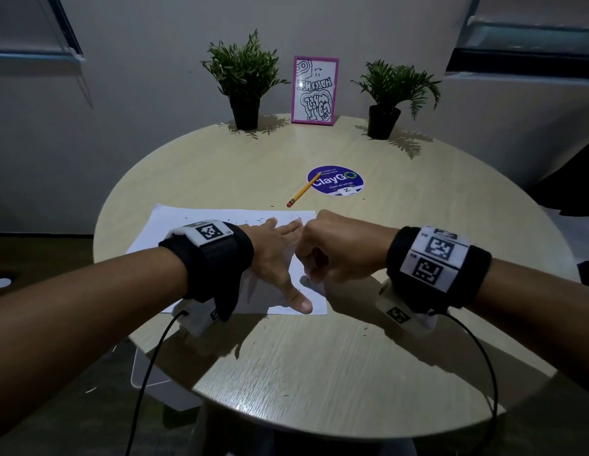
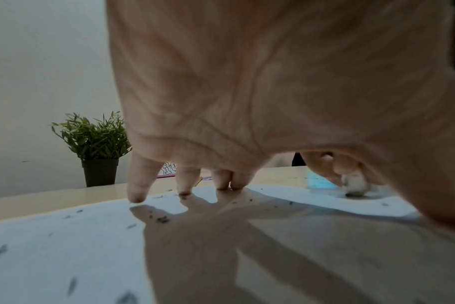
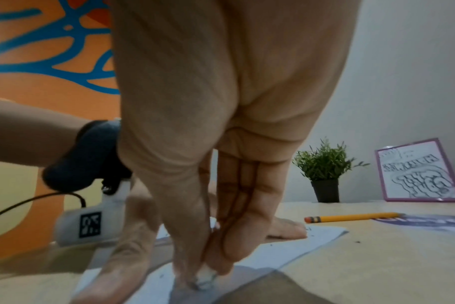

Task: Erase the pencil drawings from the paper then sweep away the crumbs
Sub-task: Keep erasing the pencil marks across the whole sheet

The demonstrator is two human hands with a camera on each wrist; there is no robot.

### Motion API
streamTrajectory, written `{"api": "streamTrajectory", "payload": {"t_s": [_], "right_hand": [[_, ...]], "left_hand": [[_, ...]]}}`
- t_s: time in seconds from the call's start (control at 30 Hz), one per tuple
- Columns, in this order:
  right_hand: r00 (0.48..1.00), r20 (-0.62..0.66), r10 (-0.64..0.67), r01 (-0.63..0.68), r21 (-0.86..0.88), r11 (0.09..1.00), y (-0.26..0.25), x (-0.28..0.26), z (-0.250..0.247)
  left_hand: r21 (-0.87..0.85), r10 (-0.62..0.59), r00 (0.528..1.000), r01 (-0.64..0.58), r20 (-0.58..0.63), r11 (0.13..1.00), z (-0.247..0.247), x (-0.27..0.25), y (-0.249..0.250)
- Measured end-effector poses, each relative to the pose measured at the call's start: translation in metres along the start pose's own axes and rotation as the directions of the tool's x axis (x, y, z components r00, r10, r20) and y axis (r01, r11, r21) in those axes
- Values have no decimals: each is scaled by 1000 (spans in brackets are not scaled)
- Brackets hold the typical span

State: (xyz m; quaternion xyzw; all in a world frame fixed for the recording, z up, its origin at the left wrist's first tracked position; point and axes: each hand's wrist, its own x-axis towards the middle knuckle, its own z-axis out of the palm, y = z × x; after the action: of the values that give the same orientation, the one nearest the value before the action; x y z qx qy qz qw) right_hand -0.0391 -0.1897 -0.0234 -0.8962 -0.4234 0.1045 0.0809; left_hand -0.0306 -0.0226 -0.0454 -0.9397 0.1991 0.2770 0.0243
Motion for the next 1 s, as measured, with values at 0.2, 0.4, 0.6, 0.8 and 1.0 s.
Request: {"api": "streamTrajectory", "payload": {"t_s": [0.2,0.4,0.6,0.8,1.0], "right_hand": [[990,-118,72,-78,-46,996,21,22,-8],[997,-71,39,-37,38,999,8,4,1],[998,-44,53,-53,1,999,11,15,-10],[995,-75,66,-69,-35,997,14,27,-7],[983,-155,98,-98,6,995,19,27,1]], "left_hand": [[8,-32,999,32,-8,999,-4,-5,5],[36,-46,999,46,7,998,-5,0,5],[54,-27,999,28,-20,998,-3,-2,5],[53,-19,1000,19,-6,998,-3,-3,4],[-5,-30,1000,30,-2,1000,0,1,0]]}}
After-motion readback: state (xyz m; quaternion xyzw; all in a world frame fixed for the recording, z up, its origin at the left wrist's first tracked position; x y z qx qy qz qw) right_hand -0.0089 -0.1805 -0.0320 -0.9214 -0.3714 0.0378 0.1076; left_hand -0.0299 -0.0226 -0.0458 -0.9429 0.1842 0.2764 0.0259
